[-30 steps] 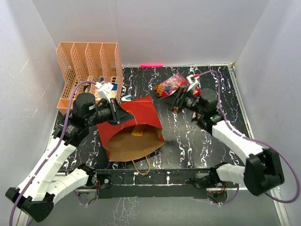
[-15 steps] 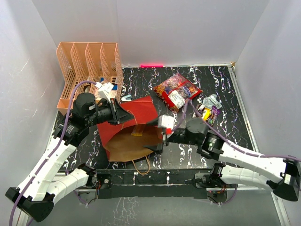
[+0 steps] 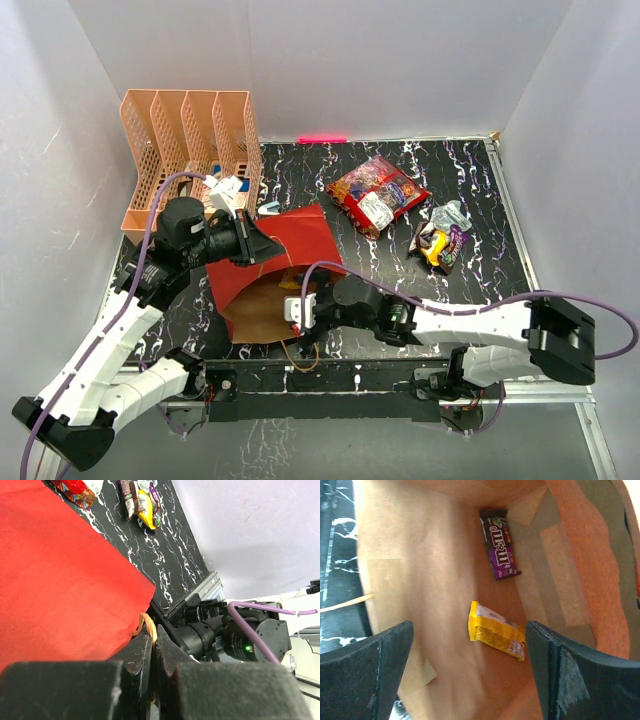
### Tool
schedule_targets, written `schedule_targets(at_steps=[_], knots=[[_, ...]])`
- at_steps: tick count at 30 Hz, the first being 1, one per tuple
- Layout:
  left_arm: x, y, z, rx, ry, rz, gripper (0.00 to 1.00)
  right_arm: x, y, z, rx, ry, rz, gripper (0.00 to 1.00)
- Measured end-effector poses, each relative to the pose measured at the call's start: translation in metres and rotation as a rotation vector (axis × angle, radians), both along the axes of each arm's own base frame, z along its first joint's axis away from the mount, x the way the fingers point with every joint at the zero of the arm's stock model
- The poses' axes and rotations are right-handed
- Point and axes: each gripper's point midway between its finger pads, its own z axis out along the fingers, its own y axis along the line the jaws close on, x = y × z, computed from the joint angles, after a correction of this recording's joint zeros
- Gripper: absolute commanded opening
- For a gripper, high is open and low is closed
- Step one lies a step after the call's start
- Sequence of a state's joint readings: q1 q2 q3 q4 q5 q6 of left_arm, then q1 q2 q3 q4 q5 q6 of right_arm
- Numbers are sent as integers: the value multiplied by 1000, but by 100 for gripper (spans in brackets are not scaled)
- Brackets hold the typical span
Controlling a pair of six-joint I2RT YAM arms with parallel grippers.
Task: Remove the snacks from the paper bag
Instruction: Take out the snack from the paper bag.
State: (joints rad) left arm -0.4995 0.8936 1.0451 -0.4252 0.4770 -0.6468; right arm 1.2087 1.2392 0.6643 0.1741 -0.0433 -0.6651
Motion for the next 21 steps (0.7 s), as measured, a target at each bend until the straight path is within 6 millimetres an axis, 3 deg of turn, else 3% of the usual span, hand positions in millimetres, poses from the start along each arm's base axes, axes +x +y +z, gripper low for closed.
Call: schedule_targets(at_steps=[4,12,18,21], knots=[[0,0,0,0,4,1,0,13,9,-9,-7,-58,-24,98],[0,-1,2,-14,5,0,0,20,24,-45,-127,-122,-23,98],[-1,-2,4,-20,5,-7,0,55,45,-59,-146,-72,-240,98],[-1,-3,5,-23,0,-7,0,69,44,-69,-123,-41,-373,98]])
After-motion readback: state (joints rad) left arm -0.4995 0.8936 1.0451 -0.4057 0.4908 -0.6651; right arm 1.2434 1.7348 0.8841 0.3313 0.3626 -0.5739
